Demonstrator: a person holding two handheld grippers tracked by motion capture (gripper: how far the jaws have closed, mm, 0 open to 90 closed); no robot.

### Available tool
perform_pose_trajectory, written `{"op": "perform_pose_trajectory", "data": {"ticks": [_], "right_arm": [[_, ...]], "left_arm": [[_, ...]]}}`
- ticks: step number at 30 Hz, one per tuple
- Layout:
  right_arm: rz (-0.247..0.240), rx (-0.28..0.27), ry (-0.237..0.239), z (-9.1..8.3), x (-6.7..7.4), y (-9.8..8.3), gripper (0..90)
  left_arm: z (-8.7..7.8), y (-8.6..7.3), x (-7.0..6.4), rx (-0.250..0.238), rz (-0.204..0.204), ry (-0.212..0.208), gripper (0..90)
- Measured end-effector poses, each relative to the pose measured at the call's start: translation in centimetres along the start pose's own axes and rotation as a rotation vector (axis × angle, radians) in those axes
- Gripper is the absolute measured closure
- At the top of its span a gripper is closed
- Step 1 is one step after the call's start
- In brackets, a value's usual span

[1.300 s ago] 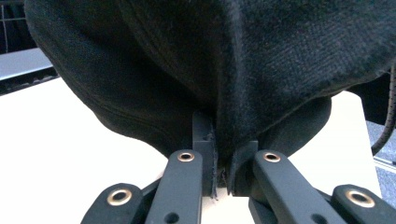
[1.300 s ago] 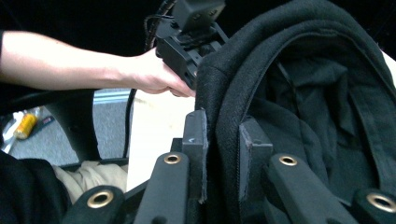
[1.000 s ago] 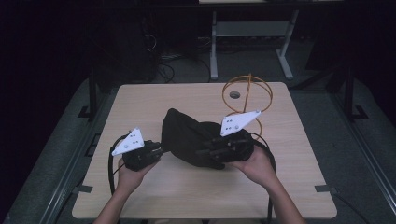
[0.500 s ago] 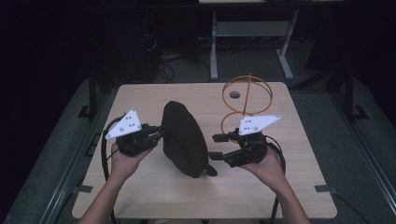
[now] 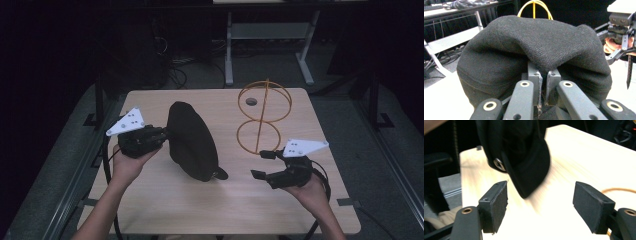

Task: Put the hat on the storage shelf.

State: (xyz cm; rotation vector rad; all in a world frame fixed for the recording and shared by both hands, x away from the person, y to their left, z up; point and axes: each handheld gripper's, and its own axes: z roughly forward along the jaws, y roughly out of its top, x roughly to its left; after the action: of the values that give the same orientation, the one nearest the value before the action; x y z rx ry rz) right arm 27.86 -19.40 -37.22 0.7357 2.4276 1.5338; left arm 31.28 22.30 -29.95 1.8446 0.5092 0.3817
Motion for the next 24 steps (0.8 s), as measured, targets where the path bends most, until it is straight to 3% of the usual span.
{"op": "perform_pose_trajectory", "data": {"ticks": [8, 16, 24], "right_arm": [[0.046, 0.051, -0.080, -1.6, -1.1, -3.2, 27.7], [0.070, 0.059, -0.136, -3.1, -2.4, -5.2, 27.7], [0.104, 0.044, -0.168, -3.9, -3.2, -6.3, 27.8]], "left_arm": [[0.3, 0.2, 0.7, 0.006, -0.025, -0.002, 86.2], [0.5, 1.6, 0.8, 0.035, 0.010, 0.006, 86.2], [0.7, 2.9, 1.1, 0.033, 0.015, -0.002, 86.3]]}}
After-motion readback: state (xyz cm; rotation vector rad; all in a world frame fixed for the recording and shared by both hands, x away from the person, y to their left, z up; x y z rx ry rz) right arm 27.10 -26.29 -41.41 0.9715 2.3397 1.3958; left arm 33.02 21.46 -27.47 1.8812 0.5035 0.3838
